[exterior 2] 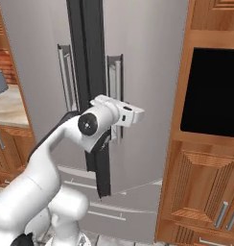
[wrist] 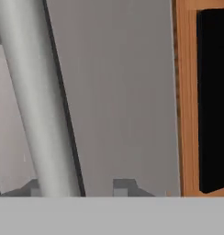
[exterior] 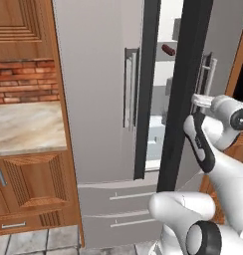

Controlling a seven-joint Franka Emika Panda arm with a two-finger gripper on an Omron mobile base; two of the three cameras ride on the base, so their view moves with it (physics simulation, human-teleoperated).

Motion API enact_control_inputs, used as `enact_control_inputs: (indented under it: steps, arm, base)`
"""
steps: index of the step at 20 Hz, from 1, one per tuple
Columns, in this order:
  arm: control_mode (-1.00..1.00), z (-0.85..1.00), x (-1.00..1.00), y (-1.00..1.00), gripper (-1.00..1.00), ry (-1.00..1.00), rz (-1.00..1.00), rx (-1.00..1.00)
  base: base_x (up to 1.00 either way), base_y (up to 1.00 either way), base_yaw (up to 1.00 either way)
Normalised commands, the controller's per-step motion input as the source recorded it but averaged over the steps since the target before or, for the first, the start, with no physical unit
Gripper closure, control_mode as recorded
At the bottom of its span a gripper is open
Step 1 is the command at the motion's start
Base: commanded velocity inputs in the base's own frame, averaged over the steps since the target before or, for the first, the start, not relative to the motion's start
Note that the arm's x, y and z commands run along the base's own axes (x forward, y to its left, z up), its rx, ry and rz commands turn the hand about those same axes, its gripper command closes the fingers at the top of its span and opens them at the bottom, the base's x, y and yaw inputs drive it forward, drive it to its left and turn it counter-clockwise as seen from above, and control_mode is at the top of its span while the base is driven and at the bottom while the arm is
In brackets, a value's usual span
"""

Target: Move the hot dog bun to the plate on the dining table and place the condiment next to that plate. Then navigate to the fridge and take the sausage and place it on the plate as well.

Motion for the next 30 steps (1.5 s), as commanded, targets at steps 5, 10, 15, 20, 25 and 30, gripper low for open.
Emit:
enact_control_inputs:
  steps: [5, 10, 15, 20, 25, 30]
  arm:
    - [-1.00, 0.12, -1.00, -1.00, 1.00, 0.00, 0.00, 0.03]
    - [-1.00, 0.13, -1.00, -0.96, -1.00, -0.01, 0.00, 0.01]
    - [-1.00, 0.22, -1.00, 0.06, -1.00, -0.14, 0.00, 0.03]
    - [-1.00, 0.11, -1.00, 0.91, -1.00, -0.15, 0.00, -0.06]
    - [-1.00, 0.09, -0.86, 1.00, -1.00, 0.01, 0.00, -0.18]
    - [-1.00, 0.14, -0.10, 1.00, -1.00, 0.17, 0.03, -0.20]
  base:
    - [0.00, 0.00, 0.00]
    - [0.00, 0.00, 0.00]
    - [0.00, 0.00, 0.00]
    - [0.00, 0.00, 0.00]
    - [0.00, 0.00, 0.00]
    - [0.00, 0.00, 0.00]
